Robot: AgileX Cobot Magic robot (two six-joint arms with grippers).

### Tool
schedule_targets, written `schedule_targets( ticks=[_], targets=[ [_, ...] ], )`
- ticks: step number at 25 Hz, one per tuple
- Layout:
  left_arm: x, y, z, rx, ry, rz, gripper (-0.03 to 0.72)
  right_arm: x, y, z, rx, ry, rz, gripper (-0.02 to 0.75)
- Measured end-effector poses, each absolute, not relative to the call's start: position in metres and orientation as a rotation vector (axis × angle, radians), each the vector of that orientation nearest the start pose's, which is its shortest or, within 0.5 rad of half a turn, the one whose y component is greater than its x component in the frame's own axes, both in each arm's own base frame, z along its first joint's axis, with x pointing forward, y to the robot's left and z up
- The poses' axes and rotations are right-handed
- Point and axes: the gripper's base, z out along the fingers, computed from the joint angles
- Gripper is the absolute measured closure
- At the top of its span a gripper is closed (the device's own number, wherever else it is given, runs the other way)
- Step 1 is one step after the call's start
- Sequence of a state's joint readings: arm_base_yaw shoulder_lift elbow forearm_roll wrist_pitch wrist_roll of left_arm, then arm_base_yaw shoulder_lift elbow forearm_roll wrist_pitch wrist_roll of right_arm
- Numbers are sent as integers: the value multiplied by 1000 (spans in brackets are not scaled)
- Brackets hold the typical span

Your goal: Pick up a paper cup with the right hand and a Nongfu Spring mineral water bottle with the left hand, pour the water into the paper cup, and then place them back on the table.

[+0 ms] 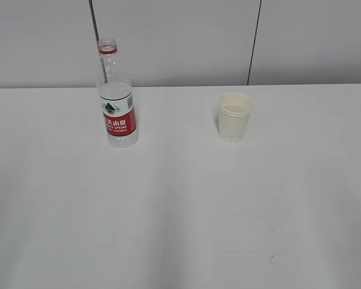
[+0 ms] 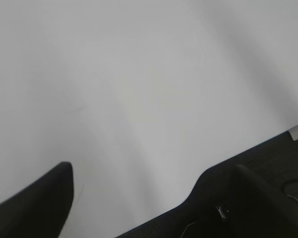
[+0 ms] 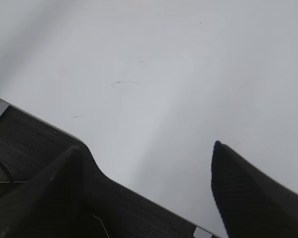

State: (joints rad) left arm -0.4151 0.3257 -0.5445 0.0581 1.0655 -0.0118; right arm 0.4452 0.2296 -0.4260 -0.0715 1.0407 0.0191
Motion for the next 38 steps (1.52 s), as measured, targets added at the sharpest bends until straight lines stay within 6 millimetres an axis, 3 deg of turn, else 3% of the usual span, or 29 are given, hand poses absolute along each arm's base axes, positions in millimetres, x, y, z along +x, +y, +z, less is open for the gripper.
schedule_targets(
  ticks=[20,30,38],
  targets=[
    [38,-10,285,431,2262,-130,135,32,8,254,-476,2268,139,152],
    [7,4,289,48,2107,28,157,18,-5,257,-6,2202,-62,152],
    [-12,4,288,-35,2008,73,159,1,-6,258,65,2089,-96,152]
  ],
)
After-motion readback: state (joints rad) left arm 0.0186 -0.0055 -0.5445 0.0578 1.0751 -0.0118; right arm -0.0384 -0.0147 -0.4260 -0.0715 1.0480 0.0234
